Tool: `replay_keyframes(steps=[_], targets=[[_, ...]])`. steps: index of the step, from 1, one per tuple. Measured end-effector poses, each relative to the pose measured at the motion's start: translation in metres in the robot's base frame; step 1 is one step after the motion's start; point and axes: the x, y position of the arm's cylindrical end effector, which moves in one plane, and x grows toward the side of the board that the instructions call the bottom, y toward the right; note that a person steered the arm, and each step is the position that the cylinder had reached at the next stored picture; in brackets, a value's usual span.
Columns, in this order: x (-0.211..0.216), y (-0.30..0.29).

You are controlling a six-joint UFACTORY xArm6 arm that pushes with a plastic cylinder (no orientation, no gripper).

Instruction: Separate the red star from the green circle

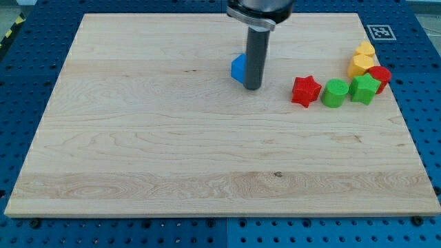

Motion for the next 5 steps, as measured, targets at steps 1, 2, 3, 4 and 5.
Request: replay_keyframes(steps=[1,2,3,4,5], targets=[[-0.025,-0.001],[-0.010,-0.001],[0.007,-0.004],[-0.002,-0.024],[-0.009,-0.012]])
